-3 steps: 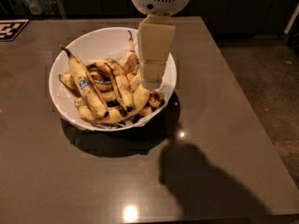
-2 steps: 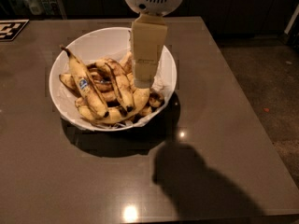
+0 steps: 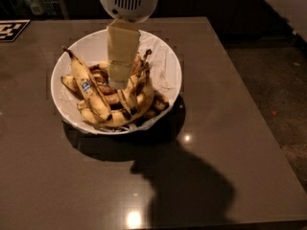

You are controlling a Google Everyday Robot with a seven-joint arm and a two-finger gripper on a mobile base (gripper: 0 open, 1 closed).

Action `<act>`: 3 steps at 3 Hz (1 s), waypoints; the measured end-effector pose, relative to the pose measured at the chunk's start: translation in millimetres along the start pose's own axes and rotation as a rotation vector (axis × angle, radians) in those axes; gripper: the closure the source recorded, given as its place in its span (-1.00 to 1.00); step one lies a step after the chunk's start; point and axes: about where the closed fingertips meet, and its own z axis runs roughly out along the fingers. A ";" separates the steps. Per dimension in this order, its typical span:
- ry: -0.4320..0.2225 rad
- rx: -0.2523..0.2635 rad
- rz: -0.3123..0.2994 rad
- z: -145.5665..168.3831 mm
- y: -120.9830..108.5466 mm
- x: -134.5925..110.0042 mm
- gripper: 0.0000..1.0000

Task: Pick banana from white bowl

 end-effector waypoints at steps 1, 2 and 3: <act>-0.018 0.019 0.000 -5.8 -1.3 -4.7 -1.00; -0.045 0.001 0.027 0.1 -1.3 -8.3 -1.00; -0.054 -0.029 0.053 9.6 -0.9 -8.8 -1.00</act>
Offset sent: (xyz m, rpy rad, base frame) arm 0.0101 0.0093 -0.0261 0.0766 0.0911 -0.0386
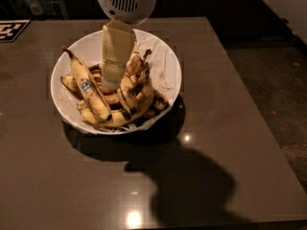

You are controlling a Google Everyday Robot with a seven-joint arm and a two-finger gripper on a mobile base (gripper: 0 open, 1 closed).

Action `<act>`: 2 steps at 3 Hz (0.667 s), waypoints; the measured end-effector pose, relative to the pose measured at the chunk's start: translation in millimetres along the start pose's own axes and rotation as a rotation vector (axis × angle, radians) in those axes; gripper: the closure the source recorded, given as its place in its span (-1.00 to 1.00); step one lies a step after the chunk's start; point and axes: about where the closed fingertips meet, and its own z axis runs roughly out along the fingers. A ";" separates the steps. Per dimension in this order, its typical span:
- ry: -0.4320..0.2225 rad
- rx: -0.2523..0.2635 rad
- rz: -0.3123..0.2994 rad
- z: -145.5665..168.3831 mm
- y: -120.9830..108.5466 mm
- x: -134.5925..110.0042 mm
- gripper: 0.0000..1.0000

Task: Pick banana from white bowl

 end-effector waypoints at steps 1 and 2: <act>-0.006 -0.033 0.025 10.5 -0.6 6.1 -1.00; -0.010 -0.064 0.028 19.2 -0.3 7.9 -0.88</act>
Offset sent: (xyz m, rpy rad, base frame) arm 0.0095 -0.0074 -0.0384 0.0109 0.1326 -0.0003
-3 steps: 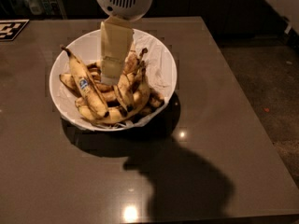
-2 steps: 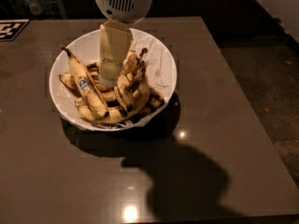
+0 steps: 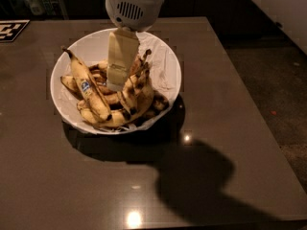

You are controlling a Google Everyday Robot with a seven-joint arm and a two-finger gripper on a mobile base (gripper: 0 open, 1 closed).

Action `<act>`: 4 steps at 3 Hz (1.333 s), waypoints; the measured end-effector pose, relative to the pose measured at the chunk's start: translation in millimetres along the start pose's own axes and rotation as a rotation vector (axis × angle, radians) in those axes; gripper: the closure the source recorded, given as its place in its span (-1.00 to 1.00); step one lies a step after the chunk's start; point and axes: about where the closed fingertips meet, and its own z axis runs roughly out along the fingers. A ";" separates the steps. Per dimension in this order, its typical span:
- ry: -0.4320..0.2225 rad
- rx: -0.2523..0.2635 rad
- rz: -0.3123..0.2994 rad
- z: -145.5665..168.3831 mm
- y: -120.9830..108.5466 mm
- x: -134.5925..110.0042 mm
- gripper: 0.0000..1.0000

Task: Pick banana from white bowl

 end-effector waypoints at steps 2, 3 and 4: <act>-0.017 -0.074 -0.009 18.2 -4.7 -4.3 -0.66; -0.022 -0.114 -0.010 28.7 -5.9 -6.2 -0.58; -0.010 -0.140 -0.004 38.2 -3.2 -7.4 -0.70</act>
Offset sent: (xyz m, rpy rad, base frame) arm 0.0118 0.0083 -0.0269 0.0061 0.1315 0.0563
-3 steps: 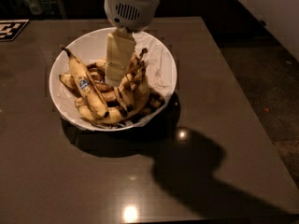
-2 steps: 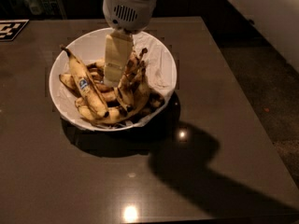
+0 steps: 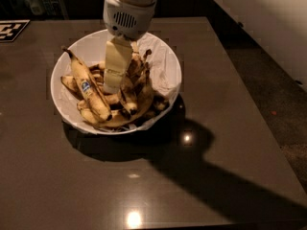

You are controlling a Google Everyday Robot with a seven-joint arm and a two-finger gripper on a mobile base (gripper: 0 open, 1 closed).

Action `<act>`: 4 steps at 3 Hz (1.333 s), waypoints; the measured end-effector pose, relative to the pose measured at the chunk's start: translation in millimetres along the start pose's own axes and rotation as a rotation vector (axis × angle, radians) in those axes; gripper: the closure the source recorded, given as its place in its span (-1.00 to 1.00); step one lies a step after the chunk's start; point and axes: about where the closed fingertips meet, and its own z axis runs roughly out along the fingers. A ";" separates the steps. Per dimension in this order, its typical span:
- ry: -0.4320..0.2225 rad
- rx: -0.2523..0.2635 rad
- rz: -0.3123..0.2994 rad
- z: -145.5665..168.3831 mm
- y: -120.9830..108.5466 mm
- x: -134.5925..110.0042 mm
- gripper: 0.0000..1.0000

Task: Pick banana from white bowl

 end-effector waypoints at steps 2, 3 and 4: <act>0.006 -0.064 0.015 19.9 2.2 -2.5 -0.52; 0.003 -0.083 0.014 23.8 0.3 -4.1 -0.38; -0.001 -0.095 0.016 26.1 -1.4 -4.3 -0.38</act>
Offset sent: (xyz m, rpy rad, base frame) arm -0.0039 0.0029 -0.0302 -0.0280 0.1331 0.0091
